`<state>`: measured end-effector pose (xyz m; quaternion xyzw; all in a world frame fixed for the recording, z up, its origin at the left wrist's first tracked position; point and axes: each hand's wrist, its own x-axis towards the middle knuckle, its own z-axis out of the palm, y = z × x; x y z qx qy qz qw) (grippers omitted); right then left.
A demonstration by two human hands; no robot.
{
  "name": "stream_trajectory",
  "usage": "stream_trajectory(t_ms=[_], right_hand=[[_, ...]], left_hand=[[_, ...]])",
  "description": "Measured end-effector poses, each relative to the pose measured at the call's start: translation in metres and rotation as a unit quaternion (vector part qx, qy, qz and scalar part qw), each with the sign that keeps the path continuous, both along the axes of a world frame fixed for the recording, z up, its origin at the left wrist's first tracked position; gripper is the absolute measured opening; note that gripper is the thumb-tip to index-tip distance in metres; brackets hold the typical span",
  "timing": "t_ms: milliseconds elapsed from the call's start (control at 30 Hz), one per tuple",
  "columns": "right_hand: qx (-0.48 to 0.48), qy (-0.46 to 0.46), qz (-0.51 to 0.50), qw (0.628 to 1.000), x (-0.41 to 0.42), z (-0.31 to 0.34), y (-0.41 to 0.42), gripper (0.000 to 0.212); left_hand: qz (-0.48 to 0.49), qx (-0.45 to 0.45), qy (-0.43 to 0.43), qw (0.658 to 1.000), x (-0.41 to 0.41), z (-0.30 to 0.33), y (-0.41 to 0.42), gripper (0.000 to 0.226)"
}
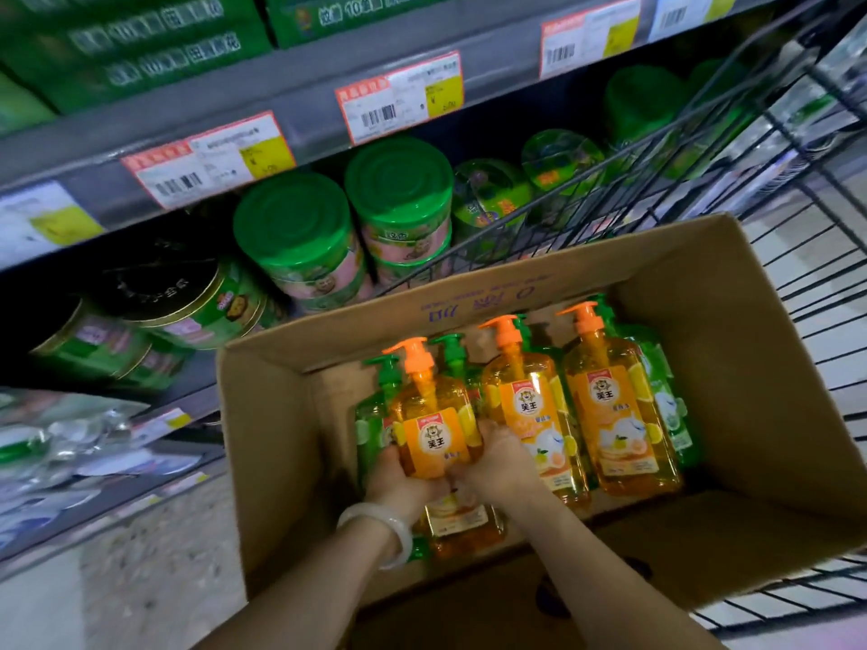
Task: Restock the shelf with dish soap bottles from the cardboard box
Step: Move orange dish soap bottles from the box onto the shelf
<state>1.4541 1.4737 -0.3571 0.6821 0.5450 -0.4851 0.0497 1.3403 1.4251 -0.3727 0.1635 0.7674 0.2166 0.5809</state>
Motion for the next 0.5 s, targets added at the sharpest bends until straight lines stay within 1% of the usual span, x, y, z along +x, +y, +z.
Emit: stream_trajectory(t_ms=[67, 133, 200, 333, 433, 500], right_hand=[[-0.002, 0.029, -0.027, 0.999, 0.004, 0.004, -0.004, 0.063], [0.017, 0.051, -0.043, 0.998, 0.007, 0.014, -0.008, 0.070], [0.044, 0.066, -0.043, 0.996, 0.007, 0.026, -0.013, 0.072], [0.046, 0.130, -0.045, 0.989, -0.009, 0.063, -0.026, 0.073], [0.076, 0.159, -0.034, 0.984, -0.024, 0.098, -0.038, 0.069], [0.107, 0.182, -0.035, 0.977, -0.037, 0.122, -0.049, 0.066]], left_hand=[[-0.014, 0.019, -0.006, 1.000, -0.003, 0.008, -0.002, 0.056], [-0.026, 0.036, -0.014, 0.999, -0.007, 0.019, -0.004, 0.063], [-0.034, 0.059, -0.012, 0.998, -0.016, 0.034, -0.008, 0.067], [-0.056, 0.123, 0.011, 0.991, -0.042, 0.065, -0.021, 0.078], [-0.090, 0.178, 0.016, 0.980, -0.064, 0.097, -0.035, 0.067], [-0.093, 0.217, 0.019, 0.972, -0.082, 0.122, -0.048, 0.065]])
